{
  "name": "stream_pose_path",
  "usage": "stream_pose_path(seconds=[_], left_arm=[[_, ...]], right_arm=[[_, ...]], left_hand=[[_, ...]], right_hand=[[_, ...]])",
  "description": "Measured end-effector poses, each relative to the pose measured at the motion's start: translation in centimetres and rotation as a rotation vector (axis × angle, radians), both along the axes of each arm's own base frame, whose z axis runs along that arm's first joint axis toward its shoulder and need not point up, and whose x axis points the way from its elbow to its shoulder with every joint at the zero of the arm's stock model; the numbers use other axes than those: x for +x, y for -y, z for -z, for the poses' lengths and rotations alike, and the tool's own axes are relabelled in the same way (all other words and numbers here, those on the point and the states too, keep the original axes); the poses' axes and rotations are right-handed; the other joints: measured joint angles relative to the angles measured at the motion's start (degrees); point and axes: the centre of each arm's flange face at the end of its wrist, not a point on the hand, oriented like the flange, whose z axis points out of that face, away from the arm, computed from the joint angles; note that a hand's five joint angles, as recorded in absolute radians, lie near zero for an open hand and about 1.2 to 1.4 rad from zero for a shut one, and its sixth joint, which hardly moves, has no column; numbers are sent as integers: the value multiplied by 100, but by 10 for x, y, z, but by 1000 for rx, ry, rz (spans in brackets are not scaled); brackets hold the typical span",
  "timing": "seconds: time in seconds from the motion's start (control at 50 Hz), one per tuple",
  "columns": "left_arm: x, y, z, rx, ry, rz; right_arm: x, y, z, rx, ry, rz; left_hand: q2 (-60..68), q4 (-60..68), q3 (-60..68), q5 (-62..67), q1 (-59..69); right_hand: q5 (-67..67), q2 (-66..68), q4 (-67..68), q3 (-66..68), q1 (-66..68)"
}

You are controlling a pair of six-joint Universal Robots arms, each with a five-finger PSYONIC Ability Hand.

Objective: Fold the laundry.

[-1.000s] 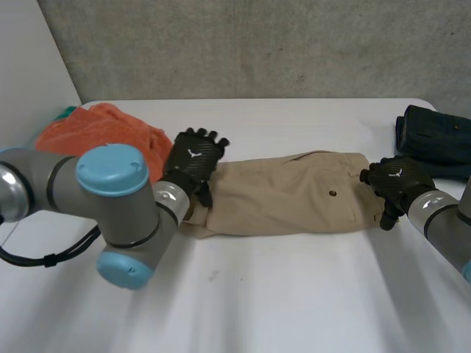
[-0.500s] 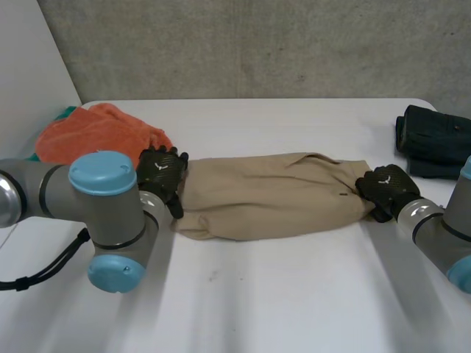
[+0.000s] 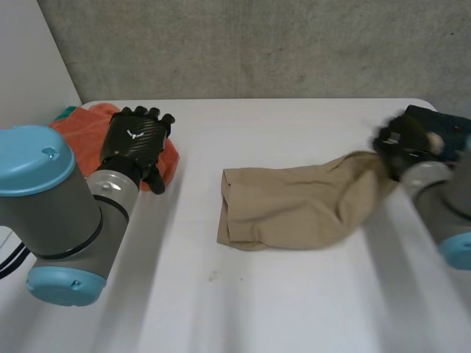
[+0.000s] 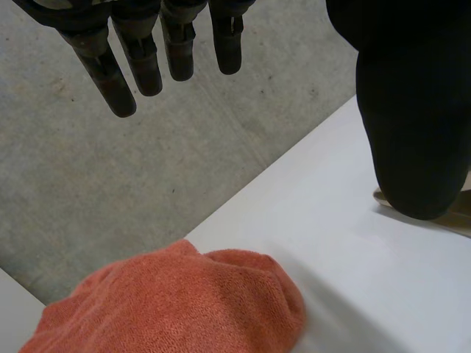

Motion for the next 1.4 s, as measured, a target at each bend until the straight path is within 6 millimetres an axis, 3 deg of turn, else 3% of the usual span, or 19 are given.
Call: stream_pose_path(seconds=[0.1,0.2,0.24,0.28,0.32,0.36,0.46,0.56,0.64,0.74,0.88,0.98,1.1,1.2,1.32,1.4], left_arm=[[1,-4,3,11,3,2],[3,-7,2,10,2,2],[3,-7,1,7,0,2],[3,-7,-1,1,-4,1],[3,-5,-4,-9,-9,1],[2,-4,-6,-18,-14,1],[-3,2,-20,-69,-44,5],[-17,8,-46,-159,-116,31],[-35,10,-64,-211,-198,83],[-66,7,-69,-203,-258,202],[-106,1,-38,-83,-225,315],[-119,-2,5,59,-140,303],[-108,-4,50,215,-17,198],[-93,-9,72,314,63,147],[-81,-11,82,379,107,123],[-78,-11,83,390,110,119]], right_arm=[[81,-49,-6,-116,4,-325],[131,-108,24,-116,-23,-629],[140,-124,37,-108,-48,-706],[145,-137,49,-101,-77,-768],[146,-143,54,-93,-88,-793],[146,-144,53,-89,-82,-796],[136,-138,22,-28,71,-749],[113,-121,-28,173,483,-645],[76,-94,-62,320,810,-498],[40,-63,-74,390,944,-306],[32,-37,-56,527,917,-157],[40,-22,-31,661,868,-107],[48,-13,2,755,804,-105],[51,-9,28,789,747,-100],[49,-3,52,791,659,-60],[47,-1,58,751,581,-32]], left_hand=[[-6,-5,0,0,0],[-6,-7,0,0,0],[-7,-7,0,0,0],[-6,-10,0,0,0],[-15,-11,0,0,0],[-15,-11,0,0,0],[-20,-16,0,0,0],[-20,-22,0,0,0],[-20,-22,0,0,0],[-20,-22,0,0,0],[-20,-22,0,0,0],[-20,-22,0,0,0],[-20,-22,0,0,0],[-20,-22,-1,0,0],[-20,-22,-1,0,-119],[-20,-22,0,0,-146]], right_hand=[[43,0,3,29,0],[114,-6,-2,26,0],[-452,-634,-610,-664,-543],[-2398,-2567,-2518,-2521,-2554],[-4248,-4505,-4380,-4410,-4323],[-4981,-5204,-5181,-5163,-4951],[-5409,-5519,-5655,-5604,-5155],[-5428,-5519,-5655,-5604,-5155],[-5430,-5519,-5655,-5604,-5155],[-5430,-5519,-5655,-5604,-5155],[-5430,-5519,-5655,-5604,-5155],[-5430,-5519,-5655,-5604,-5155],[-5430,-5519,-5655,-5604,-5155],[-5430,-5519,-5655,-5604,-5155],[-5430,-5519,-5655,-5604,-5166],[-5430,-5519,-5655,-5604,-5302]])
